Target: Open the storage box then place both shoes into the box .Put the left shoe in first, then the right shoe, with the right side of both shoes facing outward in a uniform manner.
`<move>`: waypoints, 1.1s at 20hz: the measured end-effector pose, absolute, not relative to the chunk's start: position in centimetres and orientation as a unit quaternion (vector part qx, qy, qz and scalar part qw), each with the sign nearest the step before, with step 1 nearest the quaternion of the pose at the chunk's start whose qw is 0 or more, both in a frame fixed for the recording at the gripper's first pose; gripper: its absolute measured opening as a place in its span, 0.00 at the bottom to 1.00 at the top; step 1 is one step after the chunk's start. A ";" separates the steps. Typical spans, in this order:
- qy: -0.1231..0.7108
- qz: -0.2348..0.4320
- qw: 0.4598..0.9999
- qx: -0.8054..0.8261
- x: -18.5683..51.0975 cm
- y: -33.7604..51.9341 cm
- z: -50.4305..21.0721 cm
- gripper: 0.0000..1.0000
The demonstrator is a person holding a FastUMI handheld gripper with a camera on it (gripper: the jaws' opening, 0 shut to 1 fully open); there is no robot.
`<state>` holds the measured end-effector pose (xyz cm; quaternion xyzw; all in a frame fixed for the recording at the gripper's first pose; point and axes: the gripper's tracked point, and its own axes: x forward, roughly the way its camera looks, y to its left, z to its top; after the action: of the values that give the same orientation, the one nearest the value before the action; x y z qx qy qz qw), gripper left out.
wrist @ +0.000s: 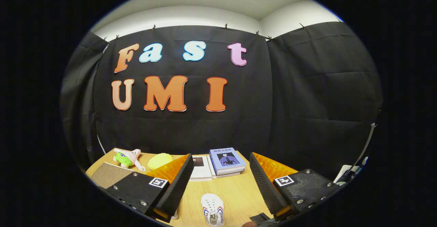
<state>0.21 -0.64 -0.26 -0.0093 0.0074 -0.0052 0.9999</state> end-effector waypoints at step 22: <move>0.042 0.040 0.997 0.045 1.1 2.9 -3.1 0.98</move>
<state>1.08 2.92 -3.09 0.0448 0.0417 0.0404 0.9973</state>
